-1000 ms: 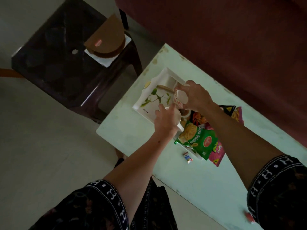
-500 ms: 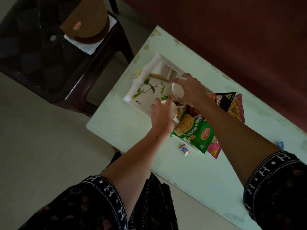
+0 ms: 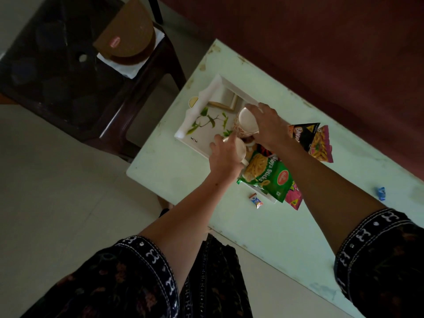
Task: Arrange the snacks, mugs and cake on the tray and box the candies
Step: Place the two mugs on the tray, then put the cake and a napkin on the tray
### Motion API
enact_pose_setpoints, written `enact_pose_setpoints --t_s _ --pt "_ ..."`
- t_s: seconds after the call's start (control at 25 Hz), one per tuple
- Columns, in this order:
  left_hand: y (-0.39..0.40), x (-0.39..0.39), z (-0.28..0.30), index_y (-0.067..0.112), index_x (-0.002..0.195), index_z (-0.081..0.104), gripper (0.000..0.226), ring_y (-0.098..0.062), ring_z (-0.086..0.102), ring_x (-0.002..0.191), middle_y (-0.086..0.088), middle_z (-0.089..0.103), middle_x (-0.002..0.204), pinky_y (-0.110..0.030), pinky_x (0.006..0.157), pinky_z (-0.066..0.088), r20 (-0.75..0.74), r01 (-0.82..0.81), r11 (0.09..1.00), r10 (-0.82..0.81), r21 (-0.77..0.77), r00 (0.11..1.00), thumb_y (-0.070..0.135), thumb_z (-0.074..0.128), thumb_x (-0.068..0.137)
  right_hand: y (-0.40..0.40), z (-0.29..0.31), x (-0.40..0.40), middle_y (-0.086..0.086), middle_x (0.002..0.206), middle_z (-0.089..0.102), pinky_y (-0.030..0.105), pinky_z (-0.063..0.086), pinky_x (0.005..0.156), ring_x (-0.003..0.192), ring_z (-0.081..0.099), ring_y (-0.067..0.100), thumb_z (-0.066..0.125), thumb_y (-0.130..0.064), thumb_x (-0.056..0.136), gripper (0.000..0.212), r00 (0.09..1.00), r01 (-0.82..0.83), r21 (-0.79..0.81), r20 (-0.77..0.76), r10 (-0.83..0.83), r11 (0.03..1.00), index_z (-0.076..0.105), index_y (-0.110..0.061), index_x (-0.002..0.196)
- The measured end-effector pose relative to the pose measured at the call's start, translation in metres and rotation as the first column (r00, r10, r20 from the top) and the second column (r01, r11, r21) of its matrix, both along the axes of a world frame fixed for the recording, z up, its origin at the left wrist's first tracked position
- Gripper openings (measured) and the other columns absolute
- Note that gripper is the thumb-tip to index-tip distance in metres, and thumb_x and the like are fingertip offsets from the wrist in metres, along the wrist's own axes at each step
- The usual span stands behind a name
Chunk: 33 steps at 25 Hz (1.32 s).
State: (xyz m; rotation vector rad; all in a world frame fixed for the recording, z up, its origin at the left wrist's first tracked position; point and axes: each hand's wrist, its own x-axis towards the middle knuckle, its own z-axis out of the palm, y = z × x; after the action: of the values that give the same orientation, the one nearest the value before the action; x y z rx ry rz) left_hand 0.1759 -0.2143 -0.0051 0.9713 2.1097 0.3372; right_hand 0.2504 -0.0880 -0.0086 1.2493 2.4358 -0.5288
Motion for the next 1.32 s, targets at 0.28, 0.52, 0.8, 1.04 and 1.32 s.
enact_pose_setpoints --t_s 0.28,0.52,0.8,1.04,1.32 --pt "-0.032 -0.039 0.062 0.003 0.128 0.044 0.045 -0.028 0.049 0.121 -0.016 0.055 0.129 -0.033 0.099 0.038 0.018 -0.207 0.961 0.207 0.186 0.978 0.018 0.055 0.086 -0.05 0.062 -0.003 0.01 0.121 0.061 0.036 0.048 0.088 0.108 0.058 0.029 0.06 -0.012 0.081 0.036 0.865 0.385 -0.061 -0.325 -0.383 0.921 0.062 -0.016 0.117" --pt "-0.077 -0.074 0.108 0.006 0.124 0.049 0.036 -0.026 0.056 0.111 -0.014 0.06 0.121 -0.029 0.089 0.042 0.174 -0.445 0.857 0.412 0.26 0.895 0.014 0.05 0.089 -0.092 0.102 -0.022 0.008 0.1 0.072 0.037 0.05 0.09 0.092 0.066 0.025 0.061 -0.01 0.077 0.024 0.597 0.583 -0.205 -0.548 -0.586 0.786 0.071 -0.012 0.098" --pt "-0.083 -0.149 0.135 0.003 0.12 0.053 0.035 -0.027 0.061 0.106 -0.017 0.063 0.117 -0.028 0.091 0.044 0.189 -0.506 0.817 0.47 0.277 0.862 0.014 0.054 0.088 -0.104 0.126 -0.085 0.001 0.103 0.072 0.021 0.04 0.081 0.091 0.06 0.01 0.061 -0.019 0.082 0.02 0.45 0.656 -0.344 -0.536 -0.714 0.672 0.071 -0.017 0.1" --pt "-0.056 -0.236 0.147 0.004 0.118 0.055 0.034 -0.029 0.06 0.108 -0.017 0.063 0.116 -0.038 0.098 0.046 0.164 -0.476 0.817 0.447 0.326 0.88 0.014 0.056 0.085 -0.096 0.125 -0.187 0.003 0.095 0.073 0.041 0.054 0.088 0.089 0.067 0.019 0.064 -0.018 0.082 0.017 0.428 0.575 -0.446 -0.551 -0.716 0.687 0.071 -0.017 0.097" --pt "-0.037 -0.317 0.124 0.004 0.109 0.058 0.028 -0.028 0.064 0.102 -0.017 0.067 0.109 -0.037 0.091 0.051 0.08 -0.34 0.861 0.336 0.378 0.939 0.008 0.059 0.082 -0.066 0.072 -0.293 0.009 0.095 0.072 0.045 0.054 0.09 0.095 0.068 0.028 0.067 -0.02 0.077 0.021 0.434 0.554 -0.629 -0.342 -0.834 0.546 0.07 -0.017 0.097"
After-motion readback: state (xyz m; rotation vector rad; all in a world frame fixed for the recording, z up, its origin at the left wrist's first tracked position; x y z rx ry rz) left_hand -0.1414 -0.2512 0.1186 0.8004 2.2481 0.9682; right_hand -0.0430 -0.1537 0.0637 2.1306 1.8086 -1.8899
